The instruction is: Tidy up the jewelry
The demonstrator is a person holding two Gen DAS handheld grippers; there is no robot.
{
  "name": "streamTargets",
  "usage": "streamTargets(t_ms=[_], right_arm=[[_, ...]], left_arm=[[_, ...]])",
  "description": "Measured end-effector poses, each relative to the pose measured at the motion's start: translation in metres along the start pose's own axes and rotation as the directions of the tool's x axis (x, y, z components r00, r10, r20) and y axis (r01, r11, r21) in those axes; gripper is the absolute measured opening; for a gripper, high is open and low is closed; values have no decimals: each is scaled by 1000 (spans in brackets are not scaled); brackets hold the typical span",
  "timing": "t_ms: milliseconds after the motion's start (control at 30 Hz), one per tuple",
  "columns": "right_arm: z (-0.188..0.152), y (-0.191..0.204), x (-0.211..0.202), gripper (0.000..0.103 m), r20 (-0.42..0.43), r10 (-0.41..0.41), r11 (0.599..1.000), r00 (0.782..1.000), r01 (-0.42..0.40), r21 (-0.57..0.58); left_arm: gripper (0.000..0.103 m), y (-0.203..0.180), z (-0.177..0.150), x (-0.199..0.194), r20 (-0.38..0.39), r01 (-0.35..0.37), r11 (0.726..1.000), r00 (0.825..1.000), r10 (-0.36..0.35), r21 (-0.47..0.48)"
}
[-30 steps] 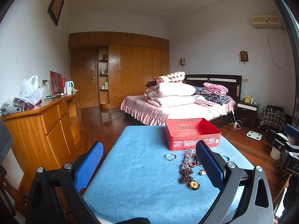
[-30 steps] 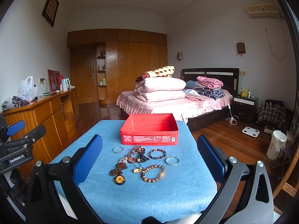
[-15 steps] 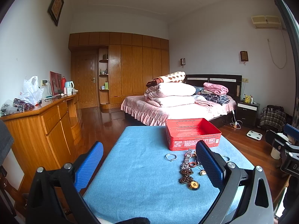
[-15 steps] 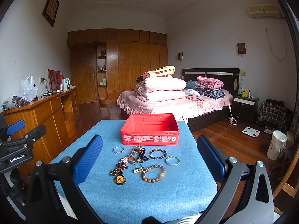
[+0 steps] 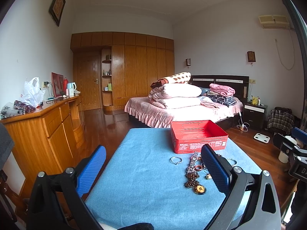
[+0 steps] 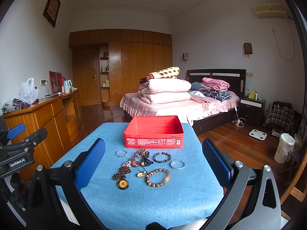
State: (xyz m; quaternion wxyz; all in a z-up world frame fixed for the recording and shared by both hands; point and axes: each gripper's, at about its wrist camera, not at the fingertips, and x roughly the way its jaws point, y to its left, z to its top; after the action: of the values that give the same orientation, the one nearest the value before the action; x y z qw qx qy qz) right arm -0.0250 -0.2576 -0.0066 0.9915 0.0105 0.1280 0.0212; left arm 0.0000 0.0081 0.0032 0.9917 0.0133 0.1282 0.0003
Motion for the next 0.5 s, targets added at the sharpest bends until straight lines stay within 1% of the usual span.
streamTargets(t_ms=[133, 167, 267, 500], right_arm=[[-2, 1, 3, 98, -6, 1, 1000, 1000, -1, 0], [1, 2, -2, 98, -7, 1, 1000, 1000, -1, 1], [-5, 0, 8, 98, -14, 1, 1000, 1000, -1, 1], [-5, -2, 15, 98, -43, 13, 1000, 999, -13, 8]], left_arm=[[97, -6, -2, 4, -5, -4, 1000, 1000, 4, 2], [97, -7, -2, 5, -7, -5, 1000, 1000, 5, 2], [97, -7, -2, 7, -14, -6, 1000, 1000, 6, 3], [97, -9, -4, 15, -37, -11, 1000, 999, 11, 11]])
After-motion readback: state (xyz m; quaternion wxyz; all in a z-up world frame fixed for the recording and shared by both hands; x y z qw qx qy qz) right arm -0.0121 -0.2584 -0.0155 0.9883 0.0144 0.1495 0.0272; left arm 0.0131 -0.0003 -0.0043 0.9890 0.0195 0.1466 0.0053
